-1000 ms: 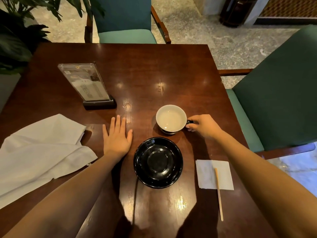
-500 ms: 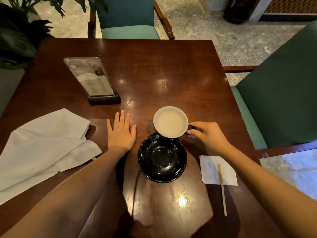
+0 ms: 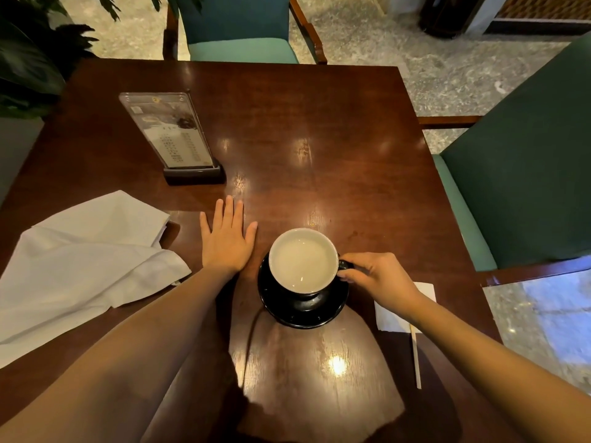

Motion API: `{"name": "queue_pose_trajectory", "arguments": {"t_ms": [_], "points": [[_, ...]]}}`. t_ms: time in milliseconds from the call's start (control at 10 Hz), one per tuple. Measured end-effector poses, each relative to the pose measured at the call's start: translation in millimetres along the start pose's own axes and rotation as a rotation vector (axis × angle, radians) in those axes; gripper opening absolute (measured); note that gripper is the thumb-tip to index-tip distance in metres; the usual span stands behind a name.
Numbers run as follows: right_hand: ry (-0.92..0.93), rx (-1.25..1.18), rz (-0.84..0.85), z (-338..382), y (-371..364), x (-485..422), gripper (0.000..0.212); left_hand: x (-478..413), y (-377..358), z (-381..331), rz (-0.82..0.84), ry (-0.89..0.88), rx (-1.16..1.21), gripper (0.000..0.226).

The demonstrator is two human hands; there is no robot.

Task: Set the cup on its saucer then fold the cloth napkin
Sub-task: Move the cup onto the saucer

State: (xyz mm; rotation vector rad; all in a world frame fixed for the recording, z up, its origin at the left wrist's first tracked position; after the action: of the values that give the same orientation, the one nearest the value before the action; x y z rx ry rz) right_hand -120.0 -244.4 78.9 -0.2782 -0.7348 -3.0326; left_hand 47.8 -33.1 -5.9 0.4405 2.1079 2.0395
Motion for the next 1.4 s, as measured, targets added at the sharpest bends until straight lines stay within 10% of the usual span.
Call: {"name": "queue_pose_trajectory", "arguments": {"t_ms": [1100, 1400], "points": [[-0.033, 0.213, 0.046, -11.6, -7.7, -2.6, 0.028, -0.1, -0.4, -1.3, -0.014, -0.009, -0.029, 0.061], [-0.217, 0.05, 0.111, -1.7, 15.8, -8.0, 0.03, -7.2, 5.6, 0.5, 0.288, -0.049, -0.011, 0.067]]}}
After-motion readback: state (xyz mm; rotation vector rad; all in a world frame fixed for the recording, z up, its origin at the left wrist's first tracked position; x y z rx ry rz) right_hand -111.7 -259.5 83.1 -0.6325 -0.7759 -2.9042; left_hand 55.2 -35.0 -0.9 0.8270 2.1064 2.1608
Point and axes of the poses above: each hand's wrist, its own x-axis away from the middle knuckle, its own y-axis out of the back of the hand, z = x × y, the point moved 7 cm from there along -x, towards the middle knuckle, and after that the axes turned 9 degrees about -x, right-handed, at the moved point
